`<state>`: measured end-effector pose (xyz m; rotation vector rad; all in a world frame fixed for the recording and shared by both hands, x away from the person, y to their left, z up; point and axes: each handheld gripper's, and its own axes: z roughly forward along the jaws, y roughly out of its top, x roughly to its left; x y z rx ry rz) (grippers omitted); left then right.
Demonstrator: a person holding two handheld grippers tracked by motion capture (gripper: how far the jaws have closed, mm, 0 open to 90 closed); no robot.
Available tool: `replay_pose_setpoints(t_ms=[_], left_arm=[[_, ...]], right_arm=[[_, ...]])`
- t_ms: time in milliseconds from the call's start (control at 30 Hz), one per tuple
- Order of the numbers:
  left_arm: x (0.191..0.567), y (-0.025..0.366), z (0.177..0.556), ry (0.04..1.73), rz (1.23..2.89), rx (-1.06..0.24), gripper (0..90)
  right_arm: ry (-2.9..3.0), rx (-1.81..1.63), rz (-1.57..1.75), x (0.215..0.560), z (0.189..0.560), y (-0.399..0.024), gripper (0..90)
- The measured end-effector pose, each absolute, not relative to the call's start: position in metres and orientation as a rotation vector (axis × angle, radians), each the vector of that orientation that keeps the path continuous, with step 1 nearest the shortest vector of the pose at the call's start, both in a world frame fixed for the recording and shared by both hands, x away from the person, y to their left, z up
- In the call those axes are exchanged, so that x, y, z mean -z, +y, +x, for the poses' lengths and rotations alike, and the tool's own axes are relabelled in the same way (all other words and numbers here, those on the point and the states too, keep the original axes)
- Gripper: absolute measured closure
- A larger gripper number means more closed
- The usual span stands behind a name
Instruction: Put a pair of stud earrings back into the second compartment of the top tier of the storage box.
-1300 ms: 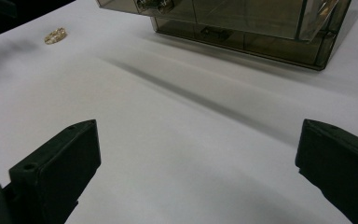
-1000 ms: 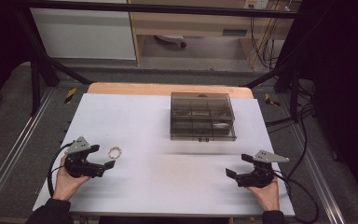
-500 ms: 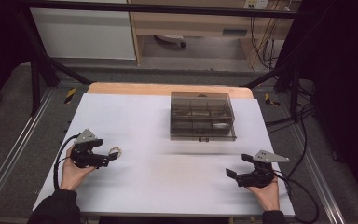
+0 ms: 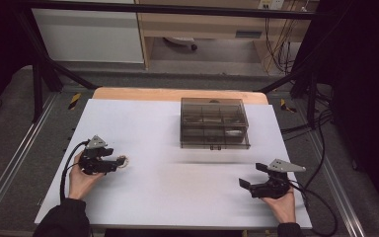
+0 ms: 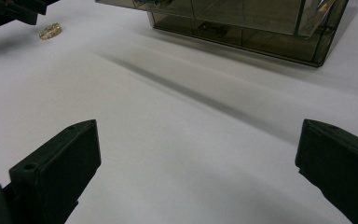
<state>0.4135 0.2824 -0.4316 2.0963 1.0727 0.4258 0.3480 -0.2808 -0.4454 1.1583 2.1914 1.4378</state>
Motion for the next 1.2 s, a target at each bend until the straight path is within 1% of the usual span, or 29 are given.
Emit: replay_pose_setpoints(t_ms=[433, 867, 1100, 1200], left_arm=[[0.439, 0.282, 0.420, 1.094, 2.109, -0.437, 55.9], [0.446, 0.281, 0.425, 1.104, 2.116, -0.438, 70.3], [0.447, 0.281, 0.425, 1.106, 2.126, -0.458, 79.4], [0.448, 0.281, 0.425, 1.108, 2.122, -0.453, 80.4]], right_arm=[[2.201, -1.428, 1.160, 0.446, 0.349, -0.280, 0.5], [2.201, -1.436, 1.163, 0.446, 0.348, -0.280, 0.5], [2.201, -1.436, 1.163, 0.446, 0.349, -0.280, 0.5], [2.199, -1.438, 1.164, 0.446, 0.349, -0.280, 0.6]])
